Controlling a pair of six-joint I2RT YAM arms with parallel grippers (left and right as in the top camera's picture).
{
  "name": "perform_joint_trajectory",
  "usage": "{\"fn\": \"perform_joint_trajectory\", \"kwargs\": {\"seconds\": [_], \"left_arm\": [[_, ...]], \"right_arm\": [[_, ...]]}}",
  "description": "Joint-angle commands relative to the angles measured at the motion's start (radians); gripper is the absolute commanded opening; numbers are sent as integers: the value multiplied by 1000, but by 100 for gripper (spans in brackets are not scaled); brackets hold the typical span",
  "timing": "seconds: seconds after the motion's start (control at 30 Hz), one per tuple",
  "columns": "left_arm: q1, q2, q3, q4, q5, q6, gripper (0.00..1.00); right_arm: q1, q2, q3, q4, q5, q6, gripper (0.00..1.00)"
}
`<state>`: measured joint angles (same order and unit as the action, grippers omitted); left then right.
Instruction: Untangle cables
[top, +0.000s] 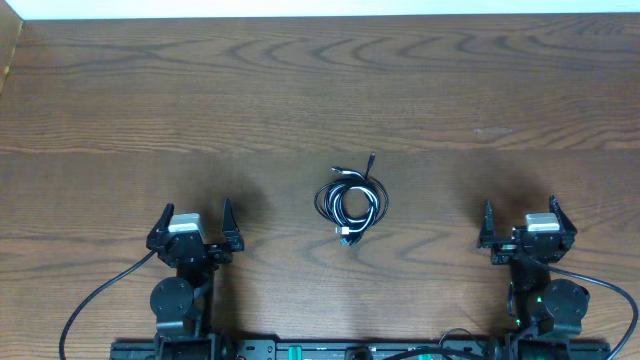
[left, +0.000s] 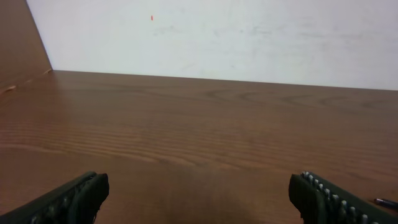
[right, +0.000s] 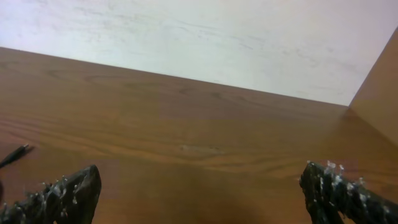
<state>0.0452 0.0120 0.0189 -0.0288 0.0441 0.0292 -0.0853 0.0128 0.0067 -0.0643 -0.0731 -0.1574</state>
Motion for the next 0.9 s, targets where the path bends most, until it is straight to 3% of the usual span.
{"fn": "perform_joint_trajectory", "kwargs": {"seconds": [0.0,0.27,0.43,0.63,0.8,0.87], "left_arm": [[2,-6,-14,-38,-3,-1,98],[1,94,93,-63,-67,-87,98],[1,421,351,-173,-23,-87,98],[1,784,727,-465,87,-87,98],[-41,962,960,-813,140,-87,98],[-67,979,1006,-866,145,-87,98]], "right_arm": [[8,0,-1,4,16,29,99],[8,48,71,-53,63,81,99],[8,323,256,-135,66,174,99],[8,711,575,-391,36,224,99],[8,970,855,-679,-43,224,99],[8,1018,915,-714,-86,224,99]]}}
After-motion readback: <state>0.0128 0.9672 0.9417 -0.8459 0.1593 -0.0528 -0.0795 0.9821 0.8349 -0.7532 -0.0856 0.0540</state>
